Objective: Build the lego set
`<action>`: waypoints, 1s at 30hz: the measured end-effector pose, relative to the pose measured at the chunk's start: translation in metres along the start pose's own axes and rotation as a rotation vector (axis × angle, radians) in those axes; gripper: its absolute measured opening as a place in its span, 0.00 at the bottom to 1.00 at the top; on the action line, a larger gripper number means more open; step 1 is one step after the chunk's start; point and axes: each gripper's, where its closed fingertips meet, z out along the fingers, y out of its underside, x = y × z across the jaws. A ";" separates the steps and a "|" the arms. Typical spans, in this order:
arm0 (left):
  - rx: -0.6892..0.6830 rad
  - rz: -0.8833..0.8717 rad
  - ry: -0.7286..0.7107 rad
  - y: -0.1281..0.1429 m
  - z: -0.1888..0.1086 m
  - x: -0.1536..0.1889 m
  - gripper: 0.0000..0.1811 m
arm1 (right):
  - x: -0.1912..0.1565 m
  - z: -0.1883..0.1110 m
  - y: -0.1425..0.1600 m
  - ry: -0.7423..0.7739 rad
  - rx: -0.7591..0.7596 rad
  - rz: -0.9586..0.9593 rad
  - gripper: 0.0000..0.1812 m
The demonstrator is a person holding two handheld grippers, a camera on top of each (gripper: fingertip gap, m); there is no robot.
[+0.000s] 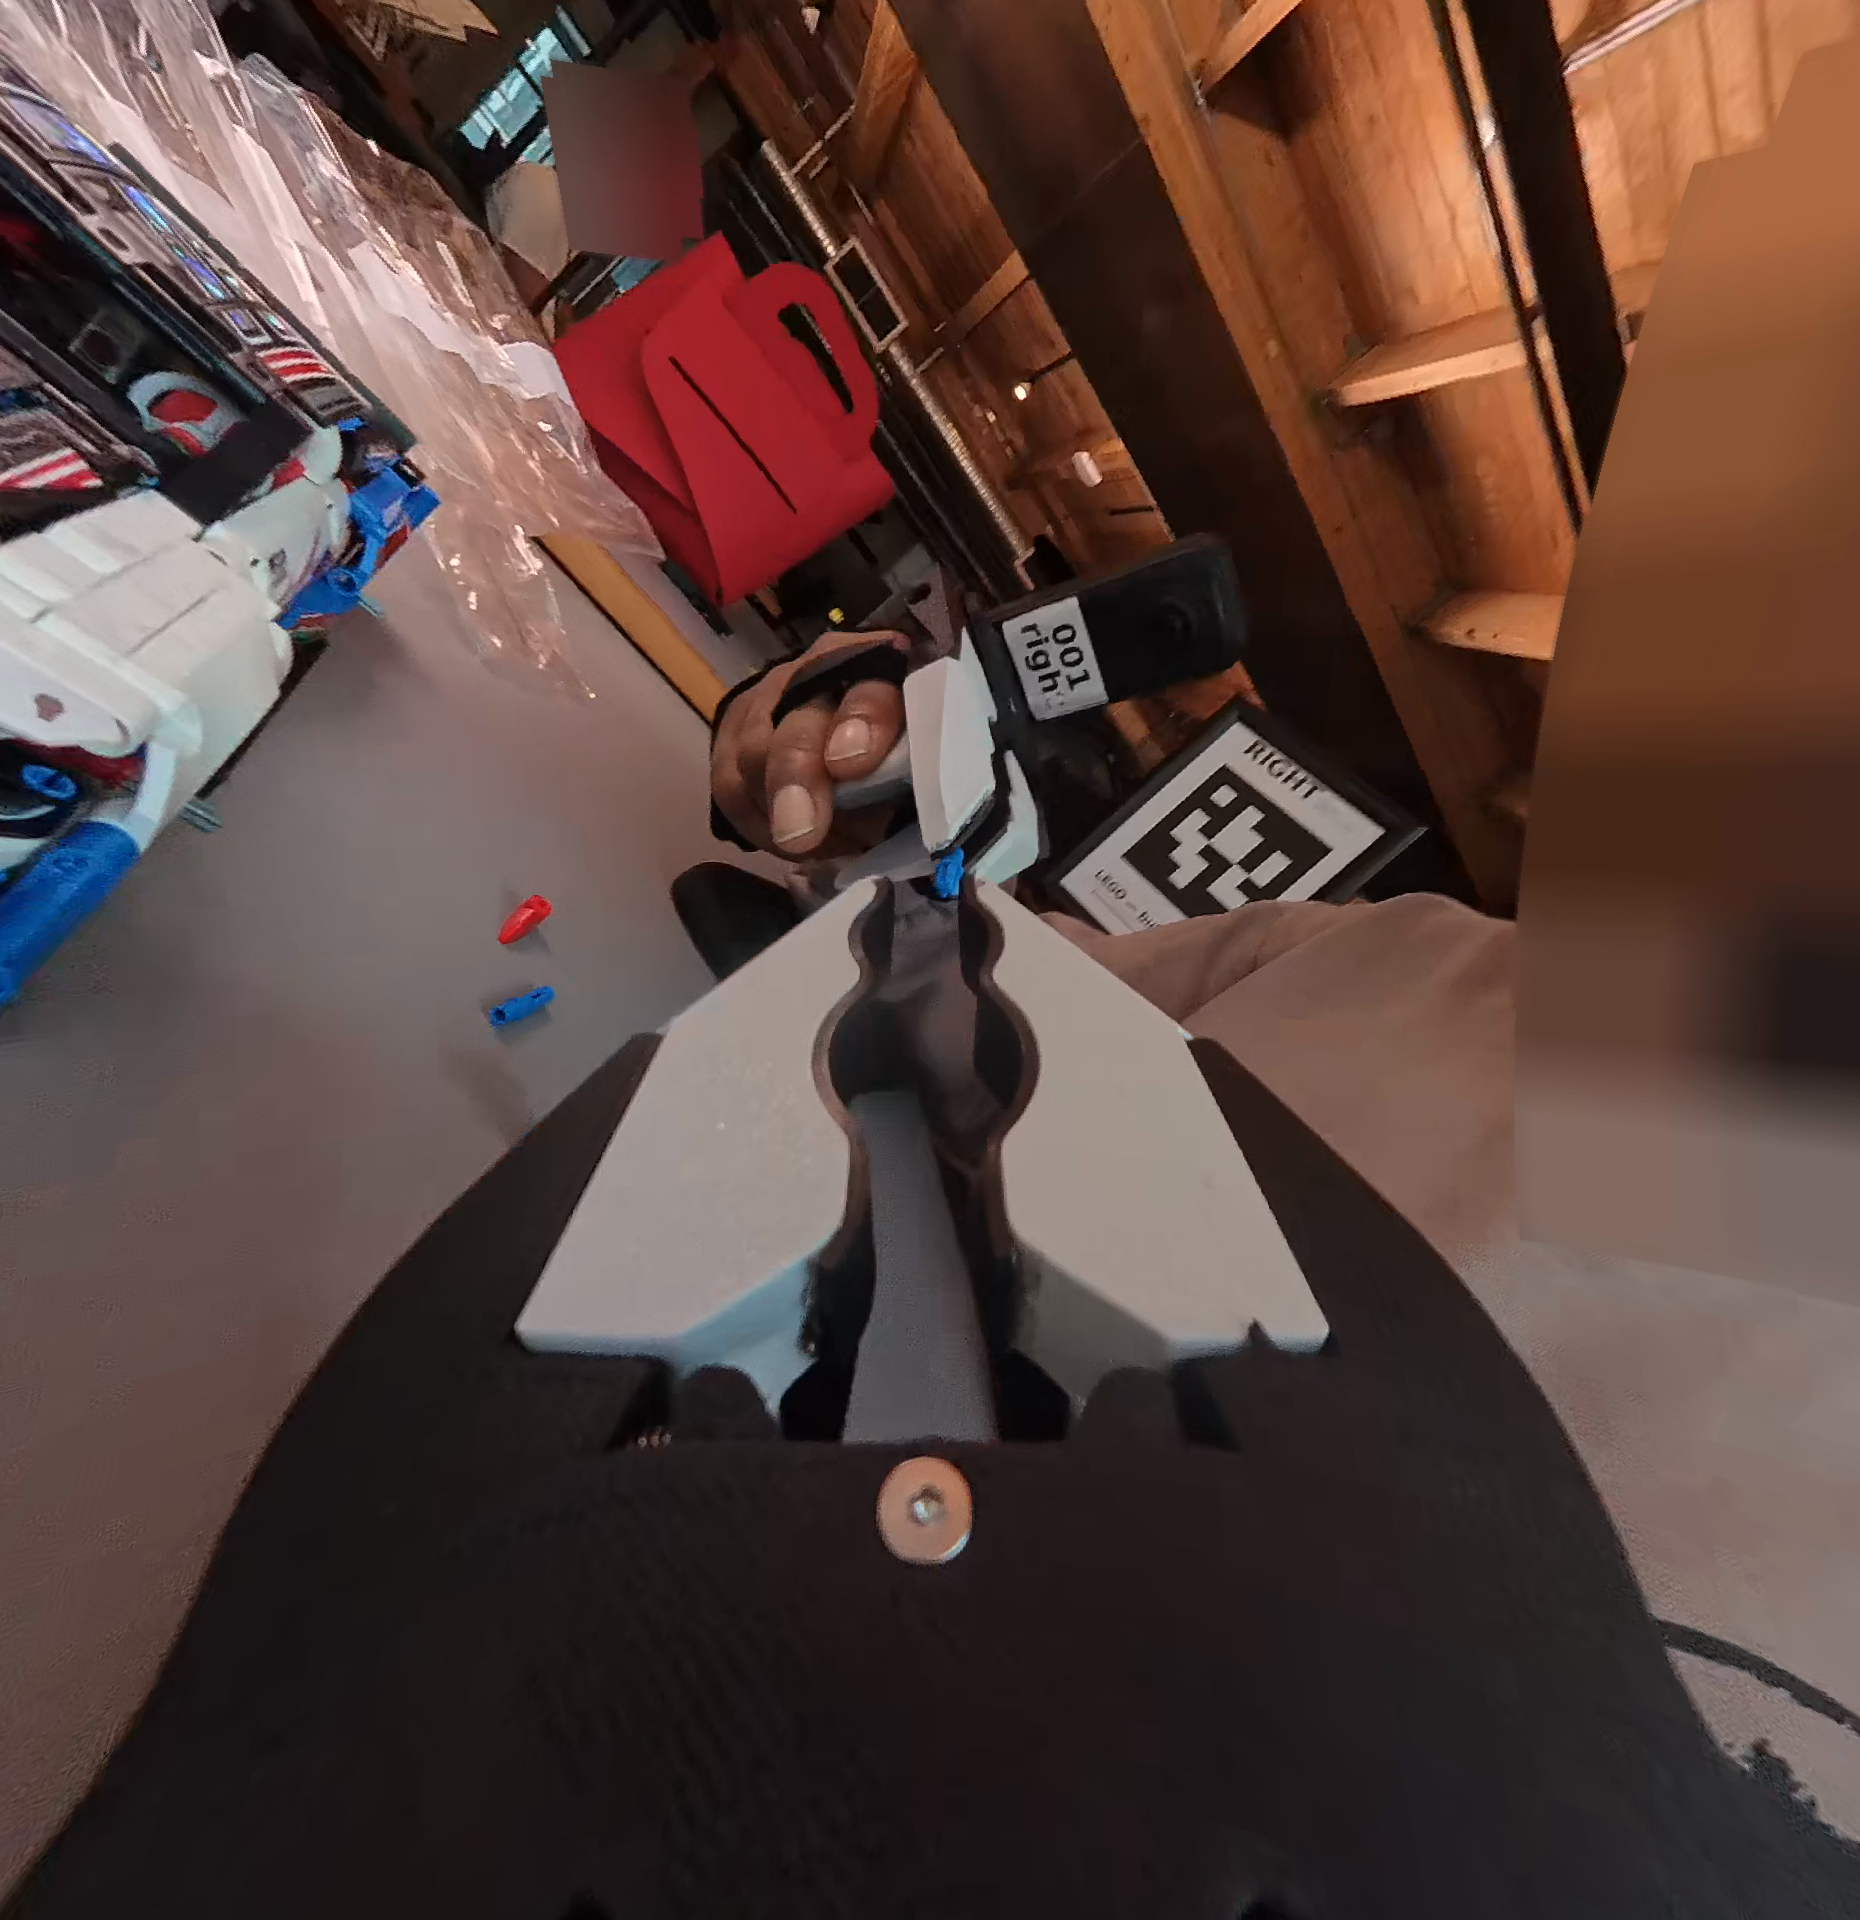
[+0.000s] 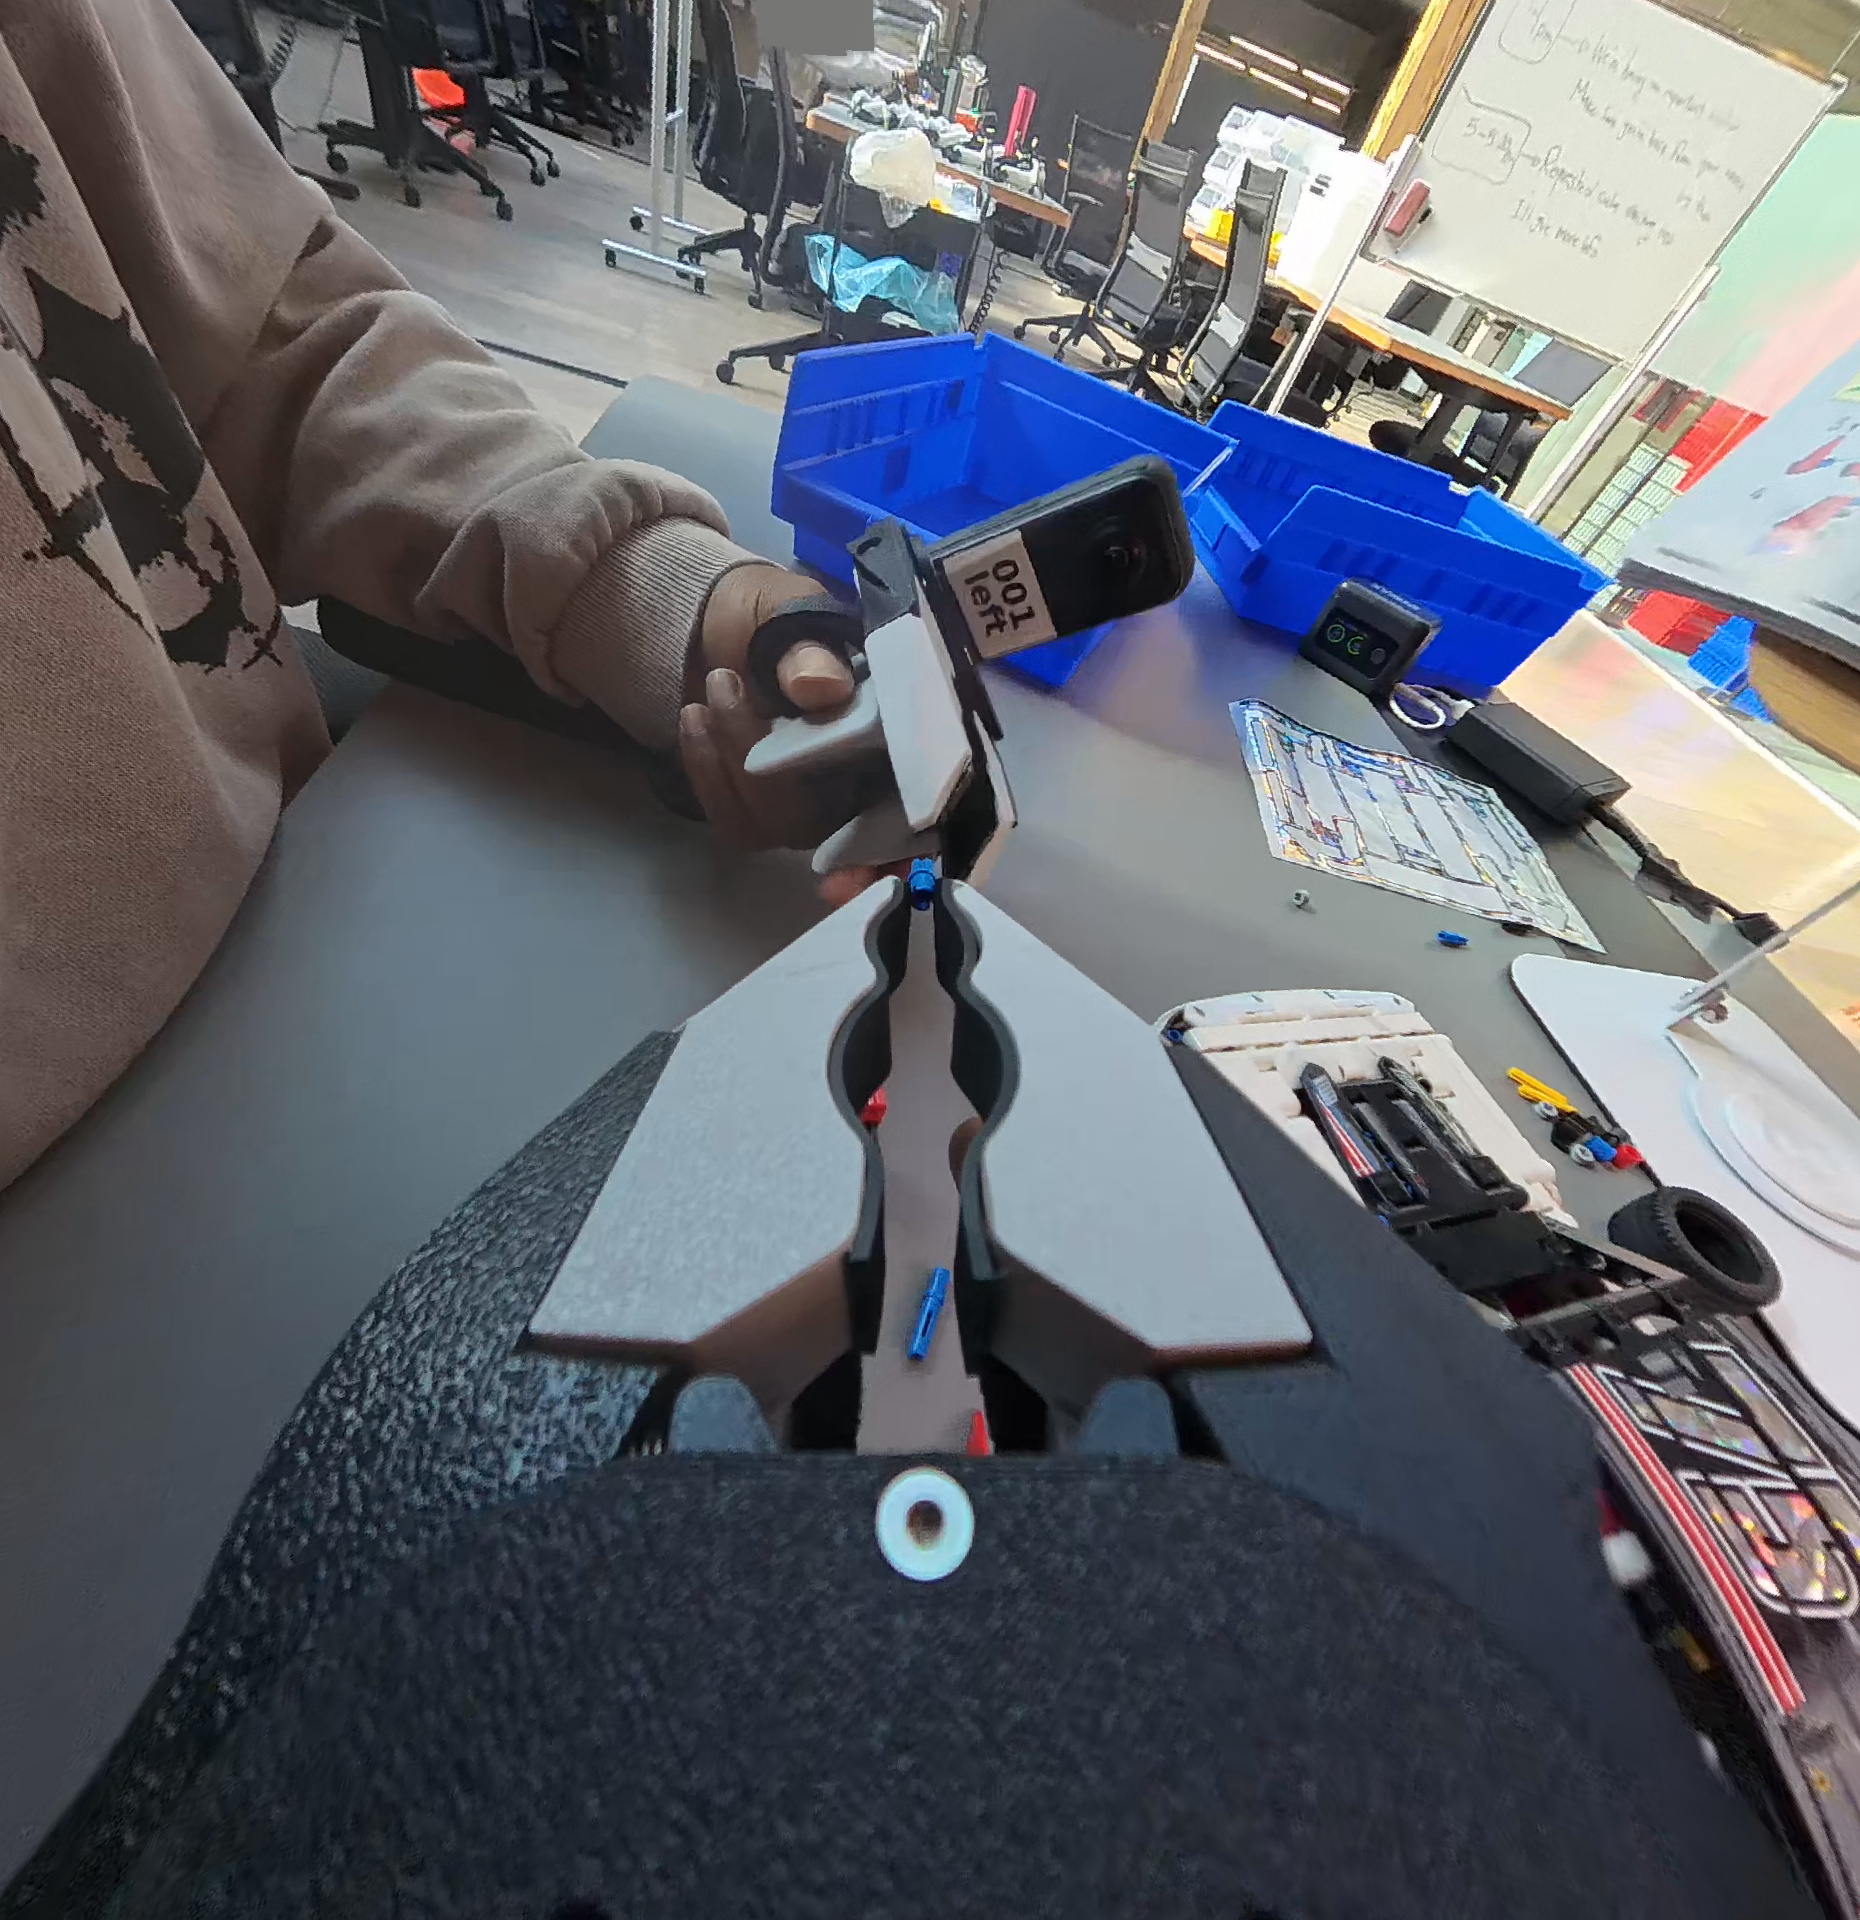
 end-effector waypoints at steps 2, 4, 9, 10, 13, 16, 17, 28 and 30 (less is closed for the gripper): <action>-0.066 0.107 -0.055 0.009 0.004 -0.002 0.05 | -0.004 0.001 0.000 -0.017 0.016 0.018 0.01; -0.103 0.193 -0.076 0.015 0.008 0.001 0.02 | -0.006 0.003 0.002 -0.024 0.019 0.024 0.01; -0.097 0.197 -0.070 0.016 0.009 0.003 0.01 | -0.007 0.001 0.002 -0.037 0.031 0.034 0.01; -0.100 0.209 -0.073 0.016 0.009 0.003 0.02 | -0.008 0.001 0.002 -0.042 0.035 0.037 0.01; -0.102 0.242 -0.076 0.016 0.010 0.005 0.02 | -0.007 0.001 0.002 -0.047 0.043 0.045 0.01; -0.100 0.246 -0.059 0.016 0.011 0.008 0.01 | -0.008 0.002 0.004 -0.052 0.039 0.046 0.01; -0.101 0.248 -0.054 0.016 0.011 0.009 0.03 | -0.008 0.002 0.006 -0.050 0.036 0.045 0.01; -0.142 0.454 -0.131 0.021 0.014 0.008 0.00 | -0.011 0.003 0.006 -0.061 0.039 0.049 0.01; -0.147 0.562 -0.143 0.022 0.015 0.011 0.00 | -0.014 0.002 0.002 -0.094 0.070 0.099 0.03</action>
